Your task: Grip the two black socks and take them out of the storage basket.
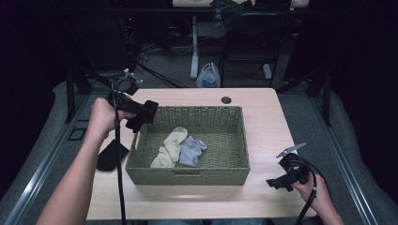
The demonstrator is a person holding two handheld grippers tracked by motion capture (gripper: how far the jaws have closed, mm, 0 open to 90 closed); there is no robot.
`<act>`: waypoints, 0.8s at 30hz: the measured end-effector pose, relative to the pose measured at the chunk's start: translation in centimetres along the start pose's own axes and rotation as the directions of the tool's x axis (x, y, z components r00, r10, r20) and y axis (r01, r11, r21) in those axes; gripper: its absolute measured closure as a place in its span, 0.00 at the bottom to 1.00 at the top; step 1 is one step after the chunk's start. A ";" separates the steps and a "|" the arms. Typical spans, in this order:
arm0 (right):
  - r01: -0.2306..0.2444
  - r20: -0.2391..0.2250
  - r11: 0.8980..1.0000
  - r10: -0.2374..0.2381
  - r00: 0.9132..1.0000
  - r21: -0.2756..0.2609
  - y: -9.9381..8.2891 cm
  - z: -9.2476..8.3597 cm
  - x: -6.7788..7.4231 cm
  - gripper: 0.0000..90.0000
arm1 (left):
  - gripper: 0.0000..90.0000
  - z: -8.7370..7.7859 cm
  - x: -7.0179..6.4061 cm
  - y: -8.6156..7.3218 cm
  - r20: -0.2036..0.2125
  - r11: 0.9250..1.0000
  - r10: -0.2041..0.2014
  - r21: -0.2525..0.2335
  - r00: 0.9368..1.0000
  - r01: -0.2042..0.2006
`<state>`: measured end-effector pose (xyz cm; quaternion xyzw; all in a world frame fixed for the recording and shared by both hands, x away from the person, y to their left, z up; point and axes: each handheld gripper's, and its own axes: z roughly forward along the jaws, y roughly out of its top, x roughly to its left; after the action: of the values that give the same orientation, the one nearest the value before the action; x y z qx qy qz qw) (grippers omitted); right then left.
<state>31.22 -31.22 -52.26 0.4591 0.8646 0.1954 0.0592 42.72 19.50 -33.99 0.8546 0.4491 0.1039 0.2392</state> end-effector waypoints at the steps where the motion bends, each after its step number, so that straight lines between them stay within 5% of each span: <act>1: -0.003 -0.005 1.000 0.003 1.000 -0.004 0.0 0.0 0.0 0.07 | 0.90 -0.2 0.2 -0.2 -0.004 1.000 -0.006 -0.003 1.000 0.006; 13: 0.003 0.002 1.000 -0.003 1.000 0.005 0.0 0.0 0.0 0.07 | 0.90 -1.1 3.5 -3.8 -0.050 0.996 -0.090 0.007 0.995 0.090; 24: 0.017 0.010 1.000 -0.017 1.000 0.021 0.1 0.0 0.0 0.07 | 0.90 0.2 5.9 -8.2 -0.081 0.984 -0.171 0.041 0.982 0.175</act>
<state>31.29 -31.22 -52.23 0.4534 0.8701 0.1835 0.0606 40.30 28.17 -38.45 0.8131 0.5330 0.1047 0.2095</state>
